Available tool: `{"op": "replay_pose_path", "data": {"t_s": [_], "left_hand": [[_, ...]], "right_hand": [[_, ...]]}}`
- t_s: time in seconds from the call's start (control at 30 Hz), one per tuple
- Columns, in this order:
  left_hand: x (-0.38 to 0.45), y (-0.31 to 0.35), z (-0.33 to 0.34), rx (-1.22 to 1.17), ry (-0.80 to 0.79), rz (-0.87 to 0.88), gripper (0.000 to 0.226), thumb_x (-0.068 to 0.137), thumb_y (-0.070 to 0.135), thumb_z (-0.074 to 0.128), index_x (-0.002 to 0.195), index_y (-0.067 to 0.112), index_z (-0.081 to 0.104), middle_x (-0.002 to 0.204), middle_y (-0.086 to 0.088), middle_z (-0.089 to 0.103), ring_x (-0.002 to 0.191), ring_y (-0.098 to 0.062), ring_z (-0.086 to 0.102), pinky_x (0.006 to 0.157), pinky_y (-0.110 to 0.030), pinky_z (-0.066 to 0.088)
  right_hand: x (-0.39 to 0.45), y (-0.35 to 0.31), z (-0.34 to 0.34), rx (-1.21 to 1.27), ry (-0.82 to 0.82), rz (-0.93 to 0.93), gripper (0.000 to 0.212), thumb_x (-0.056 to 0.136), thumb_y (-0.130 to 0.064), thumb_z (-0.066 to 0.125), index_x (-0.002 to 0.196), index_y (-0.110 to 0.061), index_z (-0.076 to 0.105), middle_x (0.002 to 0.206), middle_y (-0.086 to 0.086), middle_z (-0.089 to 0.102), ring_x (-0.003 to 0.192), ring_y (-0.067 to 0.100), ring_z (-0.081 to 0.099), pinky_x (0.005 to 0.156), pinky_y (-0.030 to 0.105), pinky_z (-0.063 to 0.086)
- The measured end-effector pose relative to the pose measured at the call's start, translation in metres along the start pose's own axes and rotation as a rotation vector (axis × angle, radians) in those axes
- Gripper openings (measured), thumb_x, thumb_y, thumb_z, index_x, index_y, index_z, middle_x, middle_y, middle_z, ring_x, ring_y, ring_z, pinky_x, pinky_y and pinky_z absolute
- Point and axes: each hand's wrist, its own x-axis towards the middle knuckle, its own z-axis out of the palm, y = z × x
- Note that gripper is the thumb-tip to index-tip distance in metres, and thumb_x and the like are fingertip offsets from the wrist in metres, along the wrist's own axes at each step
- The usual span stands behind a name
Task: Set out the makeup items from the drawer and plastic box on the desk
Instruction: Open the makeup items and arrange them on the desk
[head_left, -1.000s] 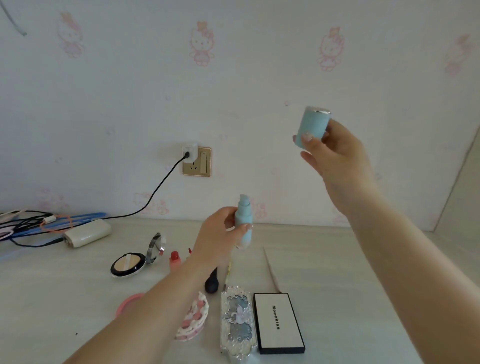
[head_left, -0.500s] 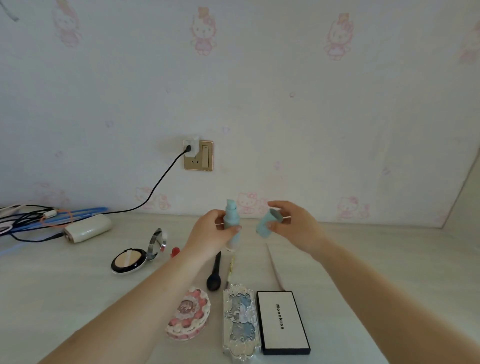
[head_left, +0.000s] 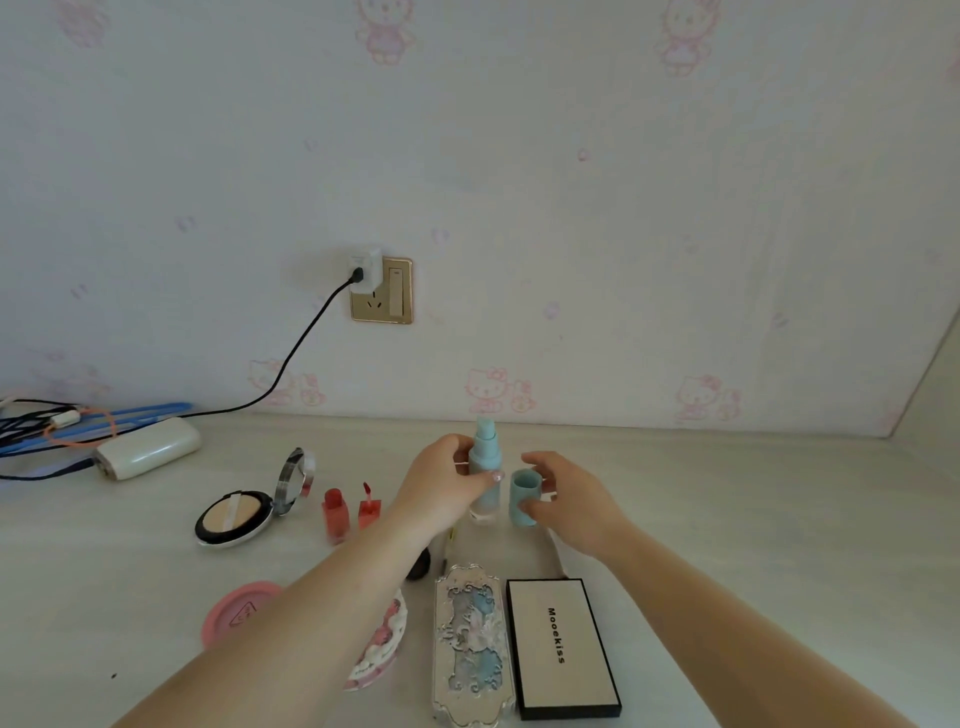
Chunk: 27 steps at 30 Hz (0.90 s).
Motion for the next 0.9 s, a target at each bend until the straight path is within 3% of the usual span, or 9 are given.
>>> {"op": "replay_pose_path", "data": {"t_s": [0.4, 0.9], "left_hand": [[0.0046, -0.0064, 0.0062, 0.029, 0.001, -0.012, 0.043, 0.081, 0.019, 0.072, 0.120, 0.011, 0.055, 0.115, 0.000, 0.063, 0.099, -0.013, 0.060, 0.088, -0.028, 0.047], [0.0062, -0.0099, 0.0099, 0.024, -0.003, -0.016, 0.045, 0.081, 0.020, 0.073, 0.121, 0.012, 0.055, 0.119, -0.002, 0.064, 0.101, -0.013, 0.060, 0.091, -0.029, 0.048]], "right_hand": [[0.0009, 0.0065, 0.0039, -0.028, -0.004, -0.001, 0.050, 0.080, -0.013, 0.067, 0.127, -0.023, 0.053, 0.121, -0.004, 0.059, 0.097, 0.008, 0.054, 0.086, 0.019, 0.041], [-0.0018, 0.0099, 0.0046, -0.004, -0.010, 0.014, 0.062, 0.082, -0.013, 0.067, 0.136, -0.025, 0.041, 0.115, -0.004, 0.057, 0.100, 0.008, 0.054, 0.084, 0.017, 0.039]]}}
